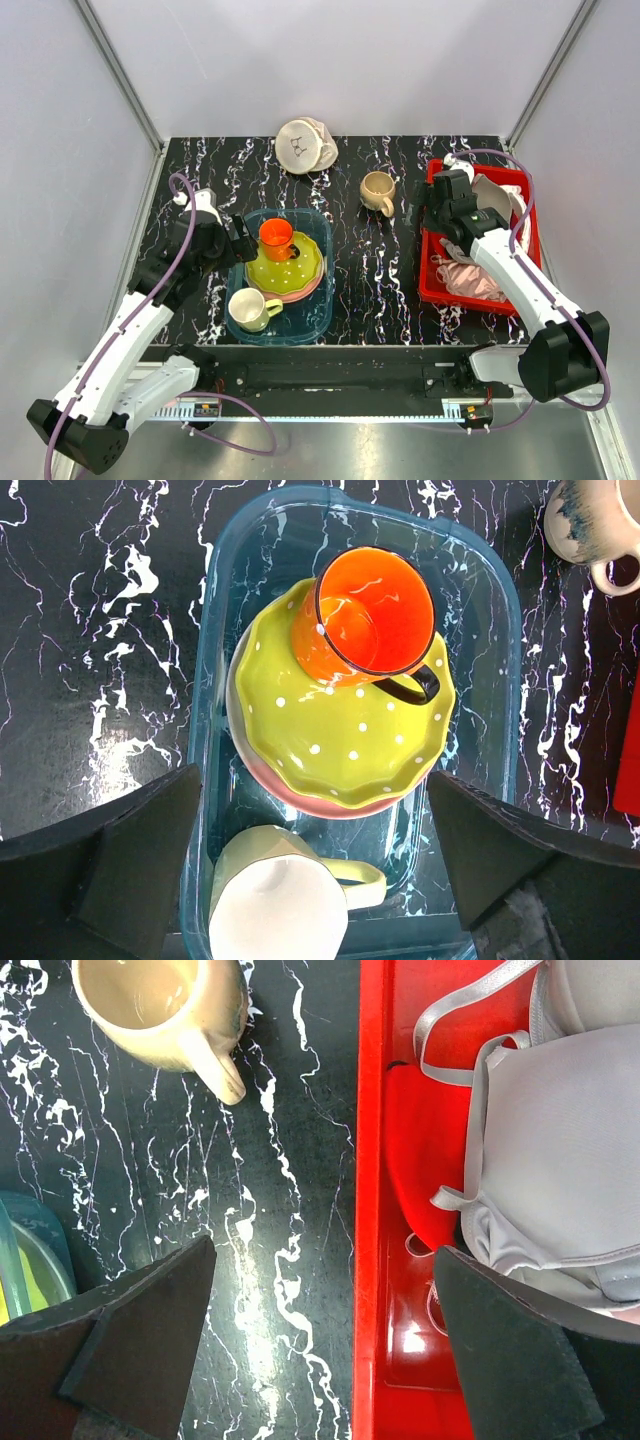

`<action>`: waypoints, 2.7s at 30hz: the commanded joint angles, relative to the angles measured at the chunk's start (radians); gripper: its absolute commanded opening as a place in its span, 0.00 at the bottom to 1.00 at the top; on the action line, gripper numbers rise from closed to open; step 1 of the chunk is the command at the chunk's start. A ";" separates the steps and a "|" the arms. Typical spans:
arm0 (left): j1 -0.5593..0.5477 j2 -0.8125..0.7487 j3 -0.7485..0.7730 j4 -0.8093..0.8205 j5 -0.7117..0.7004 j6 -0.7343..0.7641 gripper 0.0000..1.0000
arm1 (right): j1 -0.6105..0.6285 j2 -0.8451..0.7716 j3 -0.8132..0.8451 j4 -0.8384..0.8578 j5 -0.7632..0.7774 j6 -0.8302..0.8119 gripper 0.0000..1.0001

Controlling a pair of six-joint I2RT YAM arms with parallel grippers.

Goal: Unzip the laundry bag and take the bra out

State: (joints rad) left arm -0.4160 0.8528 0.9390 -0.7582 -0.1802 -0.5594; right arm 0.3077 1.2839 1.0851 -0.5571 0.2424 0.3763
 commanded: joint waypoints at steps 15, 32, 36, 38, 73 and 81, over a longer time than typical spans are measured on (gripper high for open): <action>-0.001 0.046 0.055 0.030 -0.056 -0.019 0.99 | 0.069 0.213 0.245 0.255 -0.186 0.021 1.00; -0.001 -0.051 -0.052 0.247 -0.030 0.023 0.99 | 0.134 1.280 1.437 0.229 -0.342 -0.022 1.00; -0.001 -0.003 -0.040 0.247 0.008 0.030 0.99 | 0.133 1.456 1.653 0.252 -0.344 -0.002 1.00; 0.000 0.017 -0.037 0.243 0.019 0.036 0.99 | 0.134 1.470 1.621 0.340 -0.363 0.015 0.97; 0.019 0.146 0.454 0.224 0.602 0.544 0.99 | 0.130 0.315 0.656 0.002 -1.248 -0.570 0.00; 0.017 0.268 0.511 0.207 0.882 0.497 0.99 | 0.131 0.193 0.521 -0.003 -1.333 -0.557 0.00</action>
State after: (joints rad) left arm -0.4000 1.0698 1.4265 -0.5510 0.4828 -0.0563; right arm 0.4377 1.5349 1.6329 -0.5575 -0.9985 -0.1650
